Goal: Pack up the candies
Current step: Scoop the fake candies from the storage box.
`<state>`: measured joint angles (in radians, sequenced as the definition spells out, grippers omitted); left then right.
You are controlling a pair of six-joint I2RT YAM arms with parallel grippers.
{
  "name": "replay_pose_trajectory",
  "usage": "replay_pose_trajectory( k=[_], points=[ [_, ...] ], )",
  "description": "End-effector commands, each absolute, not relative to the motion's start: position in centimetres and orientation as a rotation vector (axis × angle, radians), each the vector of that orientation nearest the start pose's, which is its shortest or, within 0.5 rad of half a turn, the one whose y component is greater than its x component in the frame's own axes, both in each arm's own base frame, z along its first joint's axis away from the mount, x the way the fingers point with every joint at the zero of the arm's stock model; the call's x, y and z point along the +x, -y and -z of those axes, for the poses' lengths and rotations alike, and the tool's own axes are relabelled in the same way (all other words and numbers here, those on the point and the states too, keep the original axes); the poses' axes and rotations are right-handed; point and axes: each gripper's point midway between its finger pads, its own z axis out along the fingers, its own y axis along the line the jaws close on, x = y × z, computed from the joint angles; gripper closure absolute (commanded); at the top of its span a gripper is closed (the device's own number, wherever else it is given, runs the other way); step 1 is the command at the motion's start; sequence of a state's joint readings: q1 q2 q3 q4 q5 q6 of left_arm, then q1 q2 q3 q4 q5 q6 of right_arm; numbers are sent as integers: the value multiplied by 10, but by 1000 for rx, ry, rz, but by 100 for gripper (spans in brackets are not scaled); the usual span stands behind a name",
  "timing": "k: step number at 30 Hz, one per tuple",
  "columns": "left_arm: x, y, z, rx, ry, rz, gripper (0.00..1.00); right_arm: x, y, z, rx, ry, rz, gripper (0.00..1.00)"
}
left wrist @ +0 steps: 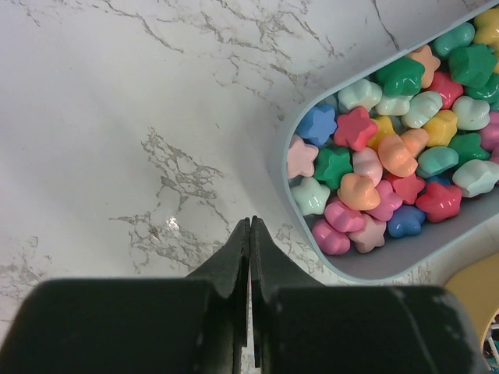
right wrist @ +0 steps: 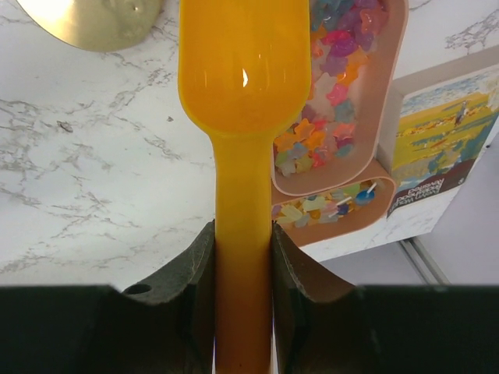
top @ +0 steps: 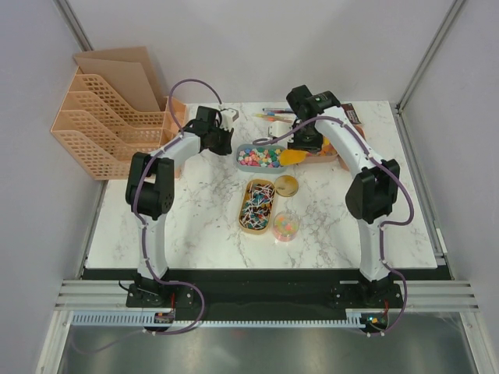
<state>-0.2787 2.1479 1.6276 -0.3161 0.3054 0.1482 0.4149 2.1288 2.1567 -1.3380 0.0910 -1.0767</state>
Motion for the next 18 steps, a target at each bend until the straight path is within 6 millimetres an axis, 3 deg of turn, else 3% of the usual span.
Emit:
replay_pose_trajectory(
  k=[1, 7, 18],
  points=[
    [510, 204, -71, 706, -2260, 439, 98, 420, -118, -169, -2086, -2175, 315, 100],
    [497, 209, -61, 725, -2312, 460, 98, 432, -121, -160, -2135, -2165, 411, 100],
    [473, 234, -53, 768, -2363, 586, 98, 436, -139, -142, -2218, -2129, 460, 100]
  ],
)
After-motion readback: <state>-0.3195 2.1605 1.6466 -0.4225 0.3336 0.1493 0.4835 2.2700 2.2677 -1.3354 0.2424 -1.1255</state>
